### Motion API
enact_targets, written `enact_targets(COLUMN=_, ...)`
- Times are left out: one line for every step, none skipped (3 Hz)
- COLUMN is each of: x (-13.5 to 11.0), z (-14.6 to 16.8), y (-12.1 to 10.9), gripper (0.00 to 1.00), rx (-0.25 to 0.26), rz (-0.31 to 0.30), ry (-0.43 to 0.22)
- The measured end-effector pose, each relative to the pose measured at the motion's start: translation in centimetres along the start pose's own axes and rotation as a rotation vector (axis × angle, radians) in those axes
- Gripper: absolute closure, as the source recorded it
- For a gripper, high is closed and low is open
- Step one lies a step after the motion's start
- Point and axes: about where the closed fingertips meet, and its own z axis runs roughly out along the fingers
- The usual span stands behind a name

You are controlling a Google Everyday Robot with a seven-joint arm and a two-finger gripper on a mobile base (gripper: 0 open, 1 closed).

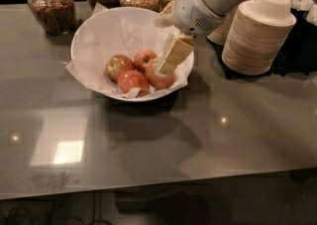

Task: Pick apple from white bowl

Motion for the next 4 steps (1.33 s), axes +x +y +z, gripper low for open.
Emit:
enact_targets(x=1.1, z=2.2, y=0.3, gripper=0.25, rx=-0.053, rz=0.043, ry=-0.024)
enact_targets(x=2.0, z=4.1, y=0.4, gripper=0.25, rx=-0.098, rz=0.079, ry=-0.045)
enact_targets(x=3.0, z=5.3, y=0.7, gripper=0.25, rx=-0.124, rz=0.116, ry=-0.049)
enact_targets(x=3.9, z=6.1, y=1.1, gripper=0.23, rx=-0.136, rz=0.146, ry=-0.046)
